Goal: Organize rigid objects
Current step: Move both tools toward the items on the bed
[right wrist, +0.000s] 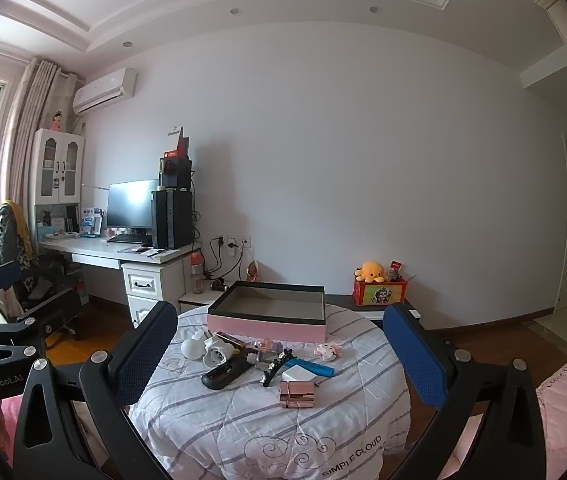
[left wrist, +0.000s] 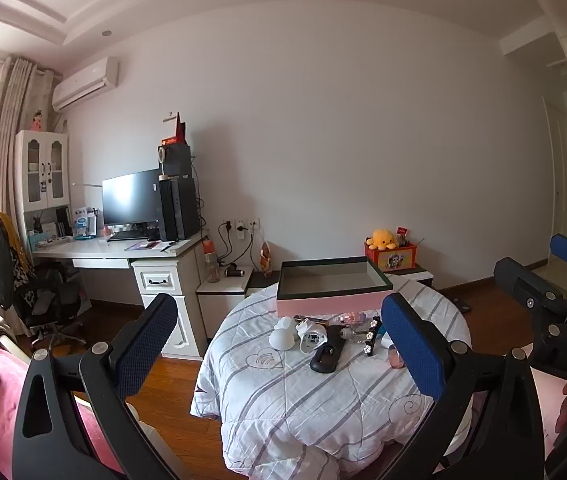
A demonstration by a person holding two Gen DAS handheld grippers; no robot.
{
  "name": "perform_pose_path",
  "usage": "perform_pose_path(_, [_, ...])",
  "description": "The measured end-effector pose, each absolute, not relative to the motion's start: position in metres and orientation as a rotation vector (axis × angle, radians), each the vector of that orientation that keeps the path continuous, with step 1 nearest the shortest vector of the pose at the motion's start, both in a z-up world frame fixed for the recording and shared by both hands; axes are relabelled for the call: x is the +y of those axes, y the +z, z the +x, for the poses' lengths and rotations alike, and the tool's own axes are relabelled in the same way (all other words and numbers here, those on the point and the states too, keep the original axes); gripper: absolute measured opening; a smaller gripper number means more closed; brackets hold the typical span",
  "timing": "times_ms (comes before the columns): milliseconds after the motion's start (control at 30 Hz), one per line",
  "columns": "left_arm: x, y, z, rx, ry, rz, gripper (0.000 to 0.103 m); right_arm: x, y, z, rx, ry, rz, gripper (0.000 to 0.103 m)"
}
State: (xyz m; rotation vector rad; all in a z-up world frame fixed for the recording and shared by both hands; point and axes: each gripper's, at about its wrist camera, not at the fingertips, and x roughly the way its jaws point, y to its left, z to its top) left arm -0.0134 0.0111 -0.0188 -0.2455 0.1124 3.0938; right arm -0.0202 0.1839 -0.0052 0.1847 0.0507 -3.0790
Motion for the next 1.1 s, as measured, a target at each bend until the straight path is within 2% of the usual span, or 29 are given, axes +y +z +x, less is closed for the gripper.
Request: perform_pose_path(1100, [0.022, -0.014, -0.022, 0.131, 3.089, -0.268, 0.103, 0.188, 0.006, -0.022, 0.065, -3.111, 0.169, 0.103])
